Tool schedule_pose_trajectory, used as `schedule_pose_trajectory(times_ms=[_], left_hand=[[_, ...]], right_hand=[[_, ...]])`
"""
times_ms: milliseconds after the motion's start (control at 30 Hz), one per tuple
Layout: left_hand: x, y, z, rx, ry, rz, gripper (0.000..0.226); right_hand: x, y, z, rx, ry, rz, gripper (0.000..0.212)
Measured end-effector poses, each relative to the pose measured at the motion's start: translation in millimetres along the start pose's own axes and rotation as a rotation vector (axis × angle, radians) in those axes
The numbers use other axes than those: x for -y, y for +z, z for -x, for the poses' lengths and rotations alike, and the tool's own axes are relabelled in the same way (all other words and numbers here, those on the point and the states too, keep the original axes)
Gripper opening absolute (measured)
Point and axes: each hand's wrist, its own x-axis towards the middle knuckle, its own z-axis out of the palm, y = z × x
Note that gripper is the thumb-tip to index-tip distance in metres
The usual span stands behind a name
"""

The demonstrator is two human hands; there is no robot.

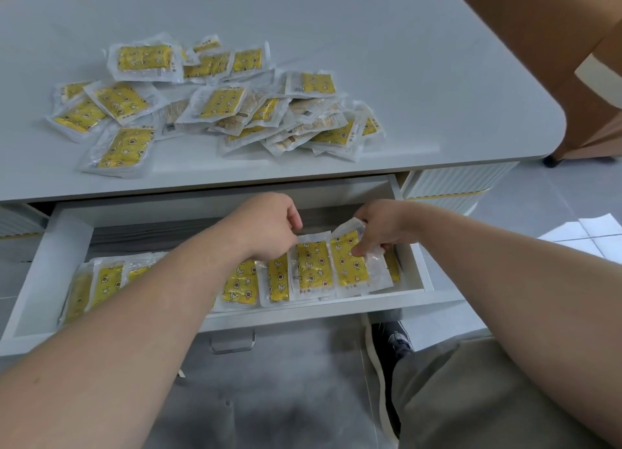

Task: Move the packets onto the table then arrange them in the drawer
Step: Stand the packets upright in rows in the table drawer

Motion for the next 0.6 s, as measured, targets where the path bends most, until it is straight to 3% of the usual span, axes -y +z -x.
schedule_pose_trajectory(times_ms=[67,133,333,600], left_hand=[[2.4,-2.4,0.3,-0.041,0.011,0.010,0.013],[3.3,-5.4,1.3,-0.100,0.036,0.023,0.011],[7.4,-14.4,5.1,-0.212,0.073,0.005,0.007],[13.8,-17.4,15.0,-0.178,0.075,-0.040,0.007]], right_hand=[[0.2,11.2,-4.0,-0.070,0.002,0.294,0.067],[2.8,22.4,-7.7,-0.113,-0.004,0.409,0.081],[17.8,33.9,-5.1,-0.190,-0.018,0.705,0.094],[26.1,44.0,-5.2,-0.093,-0.153,0.610,0.092]])
